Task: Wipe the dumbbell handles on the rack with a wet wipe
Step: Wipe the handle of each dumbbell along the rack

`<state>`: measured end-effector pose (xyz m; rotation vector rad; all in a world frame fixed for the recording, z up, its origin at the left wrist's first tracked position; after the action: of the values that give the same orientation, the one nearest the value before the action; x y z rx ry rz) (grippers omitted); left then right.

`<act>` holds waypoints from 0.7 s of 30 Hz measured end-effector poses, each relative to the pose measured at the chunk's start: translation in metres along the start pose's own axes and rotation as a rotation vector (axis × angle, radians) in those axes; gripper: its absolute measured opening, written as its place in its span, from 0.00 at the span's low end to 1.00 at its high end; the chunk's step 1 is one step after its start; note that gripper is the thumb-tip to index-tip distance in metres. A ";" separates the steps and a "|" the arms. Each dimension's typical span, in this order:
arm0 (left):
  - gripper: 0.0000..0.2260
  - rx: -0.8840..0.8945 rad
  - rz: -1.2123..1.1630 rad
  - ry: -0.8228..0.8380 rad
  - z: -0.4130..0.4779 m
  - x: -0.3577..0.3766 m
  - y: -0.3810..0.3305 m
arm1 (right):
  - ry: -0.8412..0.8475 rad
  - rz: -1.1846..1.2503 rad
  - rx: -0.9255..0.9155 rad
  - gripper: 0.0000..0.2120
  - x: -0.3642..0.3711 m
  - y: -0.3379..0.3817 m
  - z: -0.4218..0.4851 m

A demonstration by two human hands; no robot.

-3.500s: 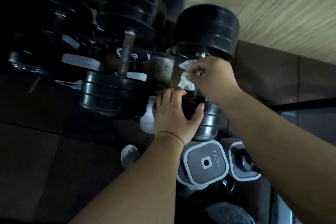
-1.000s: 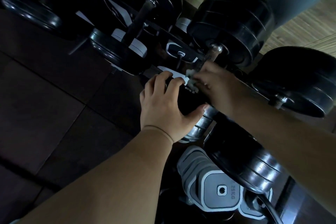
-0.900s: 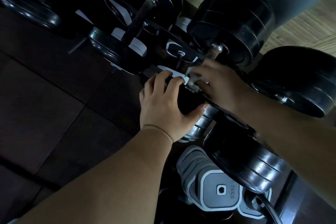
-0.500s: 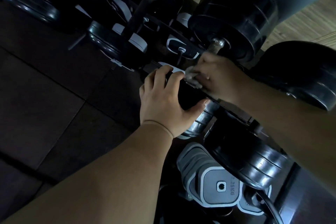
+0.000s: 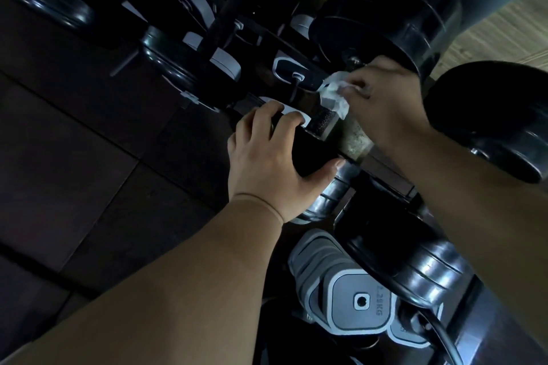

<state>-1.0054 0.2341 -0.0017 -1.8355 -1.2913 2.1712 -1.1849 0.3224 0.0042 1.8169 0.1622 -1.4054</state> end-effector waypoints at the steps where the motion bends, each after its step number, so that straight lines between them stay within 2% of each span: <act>1: 0.34 0.002 0.003 0.000 0.000 0.000 0.000 | -0.046 0.013 0.060 0.07 -0.001 -0.006 -0.001; 4: 0.35 -0.008 0.023 0.021 0.001 0.001 0.001 | -0.090 0.128 0.202 0.06 0.009 -0.010 -0.023; 7: 0.35 -0.022 0.023 0.045 0.002 0.003 0.001 | 0.041 0.267 0.323 0.06 0.024 -0.010 -0.042; 9: 0.36 -0.018 0.027 0.050 0.002 0.003 0.001 | 0.046 0.329 0.397 0.03 0.023 -0.016 -0.039; 13: 0.35 -0.013 0.037 0.046 0.002 0.002 -0.001 | -0.256 0.476 0.568 0.04 0.003 -0.035 -0.026; 15: 0.34 -0.010 0.037 0.038 0.002 0.002 -0.001 | -0.308 0.538 0.644 0.05 0.008 -0.037 -0.030; 19: 0.34 -0.006 0.028 0.027 0.003 0.000 -0.002 | -0.062 0.614 0.674 0.10 0.039 -0.030 -0.048; 21: 0.34 0.004 0.041 0.019 0.003 0.000 -0.002 | -0.037 0.621 0.668 0.08 0.041 -0.031 -0.049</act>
<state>-1.0093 0.2339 -0.0005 -1.8930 -1.2562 2.1682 -1.1491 0.3602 -0.0446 2.0886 -0.9162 -1.0927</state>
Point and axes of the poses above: each hand's wrist, its own z-axis towards the middle knuckle, its own x-axis out of the palm, y = z × x, the point moved 9 cm from there along z, towards the middle knuckle, and after that the axes turned 1 degree about z, right-handed, at the moved point
